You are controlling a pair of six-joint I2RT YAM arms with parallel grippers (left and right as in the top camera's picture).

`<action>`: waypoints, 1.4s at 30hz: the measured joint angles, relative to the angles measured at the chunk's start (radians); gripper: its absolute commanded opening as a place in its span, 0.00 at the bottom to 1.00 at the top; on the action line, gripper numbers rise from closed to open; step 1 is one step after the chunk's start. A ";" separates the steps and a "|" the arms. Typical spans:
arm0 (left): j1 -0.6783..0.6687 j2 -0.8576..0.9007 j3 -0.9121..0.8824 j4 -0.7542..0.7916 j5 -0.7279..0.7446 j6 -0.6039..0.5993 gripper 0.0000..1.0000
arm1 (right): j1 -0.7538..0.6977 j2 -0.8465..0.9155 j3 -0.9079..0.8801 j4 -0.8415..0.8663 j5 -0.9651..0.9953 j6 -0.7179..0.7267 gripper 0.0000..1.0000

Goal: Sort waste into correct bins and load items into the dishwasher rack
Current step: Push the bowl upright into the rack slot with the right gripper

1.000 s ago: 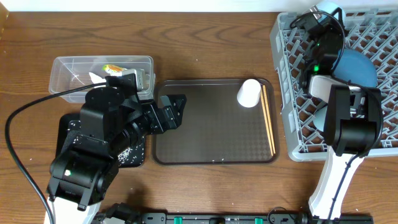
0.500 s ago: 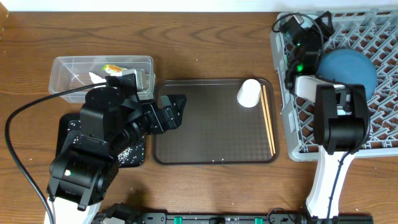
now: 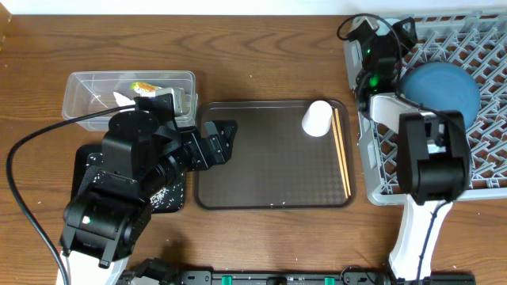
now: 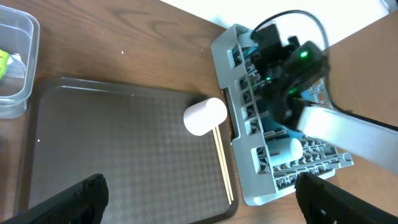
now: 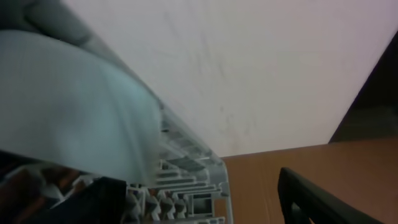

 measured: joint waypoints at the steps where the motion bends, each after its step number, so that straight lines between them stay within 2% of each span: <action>1: 0.000 0.000 0.000 0.000 0.000 0.000 0.98 | 0.000 -0.026 -0.001 -0.039 0.000 0.026 0.78; 4: 0.000 0.000 0.000 0.000 0.000 0.000 0.98 | 0.000 -0.127 -0.002 -0.191 -0.026 0.131 0.74; 8: 0.000 0.000 0.000 -0.001 0.000 0.000 0.98 | -0.010 -0.272 -0.003 -0.422 -0.157 0.342 0.69; 11: 0.000 0.000 0.001 0.000 0.000 0.000 0.98 | -0.040 -0.348 -0.002 -0.504 -0.302 0.512 0.59; 14: 0.000 0.000 0.000 0.000 0.000 0.000 0.98 | -0.099 -0.384 -0.002 -0.522 -0.471 0.660 0.31; 15: 0.000 0.000 0.000 0.000 0.000 0.000 0.98 | -0.115 -0.386 -0.002 -0.520 -0.515 0.694 0.27; 16: 0.000 0.000 0.000 0.000 0.000 0.000 0.98 | -0.134 -0.386 -0.002 -0.516 -0.558 0.731 0.17; 17: 0.000 0.000 0.000 0.000 0.000 0.000 0.98 | -0.148 -0.382 -0.002 -0.513 -0.596 0.762 0.01; 25: 0.000 0.000 0.000 0.000 0.000 0.000 0.98 | -0.159 -0.276 -0.003 -0.320 -0.750 0.941 0.01; 32: 0.000 0.000 0.001 0.000 0.000 0.000 0.98 | -0.159 -0.122 -0.001 -0.137 -0.737 1.006 0.01; 37: 0.000 0.000 0.001 0.000 0.000 0.000 0.98 | -0.159 -0.032 0.015 -0.190 -0.731 1.027 0.01; 42: 0.000 0.000 0.001 0.000 0.000 0.000 0.98 | -0.157 -0.046 0.050 -0.290 -0.718 1.039 0.01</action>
